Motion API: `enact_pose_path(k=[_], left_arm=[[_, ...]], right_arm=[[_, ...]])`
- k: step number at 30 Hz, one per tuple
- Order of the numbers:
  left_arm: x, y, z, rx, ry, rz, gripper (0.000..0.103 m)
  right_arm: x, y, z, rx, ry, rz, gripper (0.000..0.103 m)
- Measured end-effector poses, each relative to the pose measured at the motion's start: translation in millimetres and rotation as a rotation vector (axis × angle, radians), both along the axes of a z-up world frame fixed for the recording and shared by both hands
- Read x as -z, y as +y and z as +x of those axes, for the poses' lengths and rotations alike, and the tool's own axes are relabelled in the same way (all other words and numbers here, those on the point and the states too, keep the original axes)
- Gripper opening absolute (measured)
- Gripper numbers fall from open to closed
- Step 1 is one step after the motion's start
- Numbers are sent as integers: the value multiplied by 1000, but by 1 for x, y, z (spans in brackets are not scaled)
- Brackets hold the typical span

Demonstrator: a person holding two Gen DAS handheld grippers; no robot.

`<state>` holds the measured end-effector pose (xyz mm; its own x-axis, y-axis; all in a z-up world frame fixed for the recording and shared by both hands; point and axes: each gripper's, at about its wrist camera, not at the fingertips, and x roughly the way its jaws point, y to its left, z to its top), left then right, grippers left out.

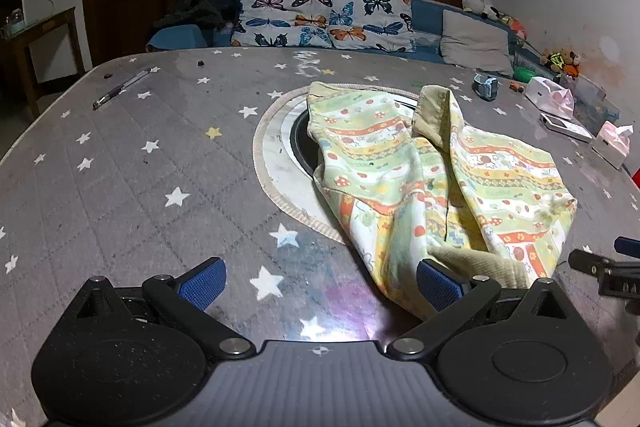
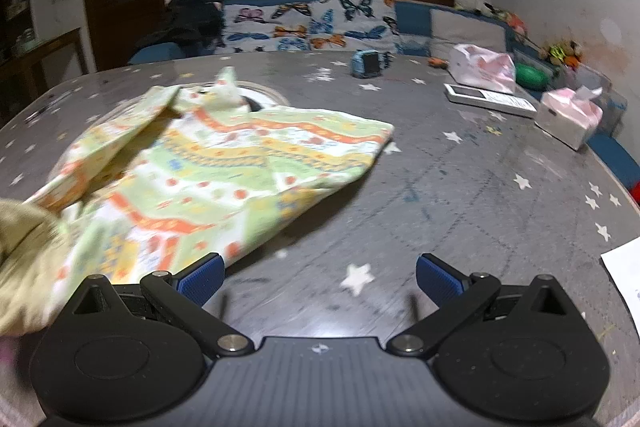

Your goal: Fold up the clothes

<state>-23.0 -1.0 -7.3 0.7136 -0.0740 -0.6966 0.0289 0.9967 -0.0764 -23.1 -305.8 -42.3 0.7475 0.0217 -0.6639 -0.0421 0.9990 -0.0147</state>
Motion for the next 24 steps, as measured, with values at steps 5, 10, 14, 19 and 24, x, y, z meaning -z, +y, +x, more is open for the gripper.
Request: enact_pose_path(k=[5,10,14,19,24], left_arm=[[0,-3,-6,15,-9,8,103],[0,-4,-12,8,-13,19,103],[1,-4,-19,0,-11,29,103],[4,-6,-25,-1,-9,52,103],[7,-9,-26,-3,1,67,103]], right_arm=[[-4,15,-18,-45,-5,-30,103],[-5,31,-36,-113,-6,-61,103],[-4,35,-44,-144,0,-48,103],[0,39,-51,-165,7,-31,103],[-1,41,-53,-174,7,-23,103]])
